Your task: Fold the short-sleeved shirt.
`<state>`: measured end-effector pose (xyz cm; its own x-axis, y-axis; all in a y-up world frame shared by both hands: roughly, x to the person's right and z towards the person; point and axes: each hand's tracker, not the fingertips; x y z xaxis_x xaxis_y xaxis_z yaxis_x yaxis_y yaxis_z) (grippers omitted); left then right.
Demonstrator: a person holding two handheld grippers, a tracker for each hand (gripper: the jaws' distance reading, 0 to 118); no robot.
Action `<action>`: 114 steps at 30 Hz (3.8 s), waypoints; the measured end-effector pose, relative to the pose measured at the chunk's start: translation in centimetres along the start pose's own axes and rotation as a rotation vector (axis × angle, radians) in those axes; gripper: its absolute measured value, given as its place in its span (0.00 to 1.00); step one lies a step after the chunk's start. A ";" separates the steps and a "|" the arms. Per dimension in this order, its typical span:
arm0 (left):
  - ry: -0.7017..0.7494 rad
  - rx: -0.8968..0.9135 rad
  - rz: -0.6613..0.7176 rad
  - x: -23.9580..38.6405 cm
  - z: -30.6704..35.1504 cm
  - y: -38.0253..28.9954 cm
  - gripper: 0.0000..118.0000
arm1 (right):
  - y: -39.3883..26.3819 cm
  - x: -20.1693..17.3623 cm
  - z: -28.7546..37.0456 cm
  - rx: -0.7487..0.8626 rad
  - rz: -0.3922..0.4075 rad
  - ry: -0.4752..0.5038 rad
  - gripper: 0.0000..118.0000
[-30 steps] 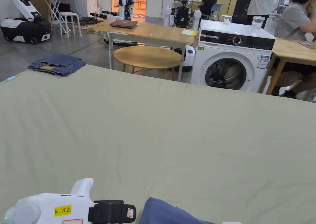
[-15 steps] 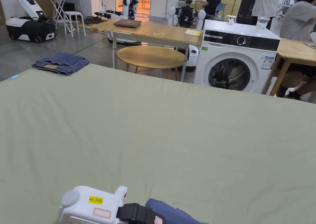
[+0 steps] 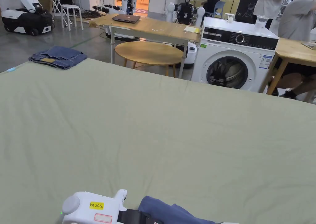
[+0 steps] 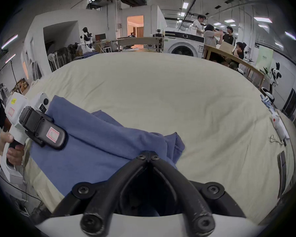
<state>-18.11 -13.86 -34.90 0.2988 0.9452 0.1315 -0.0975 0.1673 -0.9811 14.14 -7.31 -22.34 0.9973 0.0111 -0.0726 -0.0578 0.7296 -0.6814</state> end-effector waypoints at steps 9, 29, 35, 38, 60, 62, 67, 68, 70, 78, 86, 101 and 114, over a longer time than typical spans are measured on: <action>-0.039 0.021 0.030 1.5 1.2 -0.3 0.16 | 0.7 -0.7 1.5 0.086 0.052 -0.010 0.00; 0.397 0.188 0.020 8.5 32.1 4.9 0.16 | 12.0 -3.0 3.9 0.419 0.068 0.038 0.00; 0.593 0.231 0.096 8.2 42.5 7.3 0.16 | 11.7 -3.2 3.0 0.392 0.060 0.041 0.00; 0.701 0.225 0.134 7.9 45.1 8.0 0.16 | 11.2 -3.1 2.4 0.363 0.065 0.027 0.00; 1.016 0.514 0.140 9.3 50.4 6.1 0.50 | 9.9 -2.7 1.0 0.295 0.079 0.019 0.00; 1.036 0.524 0.059 10.1 48.7 5.7 0.50 | 9.7 -2.4 1.0 0.291 0.071 0.024 0.00; 0.849 0.555 -0.083 10.2 40.8 4.7 0.50 | 9.6 -1.5 1.2 0.304 0.042 0.014 0.00; 0.818 0.559 -0.109 10.1 38.4 4.5 0.50 | 9.6 -1.3 1.3 0.305 0.035 0.010 0.00; 0.759 0.568 -0.171 10.0 34.0 3.9 0.50 | 9.7 -0.8 1.4 0.313 0.021 0.000 0.00; 0.778 0.680 -0.423 12.8 17.2 1.8 0.50 | 10.5 0.9 1.9 0.342 -0.013 -0.036 0.00; 0.950 0.778 -0.758 16.8 5.9 -0.8 0.50 | 11.2 1.7 2.5 0.391 -0.043 -0.066 0.00; 0.968 0.918 -0.822 18.9 1.9 -3.2 0.00 | 10.8 1.1 4.3 0.525 -0.114 -0.109 0.00; 0.948 0.957 -0.867 20.2 2.1 -4.1 0.00 | 10.3 1.2 4.5 0.541 -0.133 -0.144 0.00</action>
<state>-13.68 5.11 -27.94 0.9959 0.0293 0.0856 -0.0147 0.9859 -0.1669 14.99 3.29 -26.24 0.9927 -0.0390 0.1140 0.0620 0.9767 -0.2055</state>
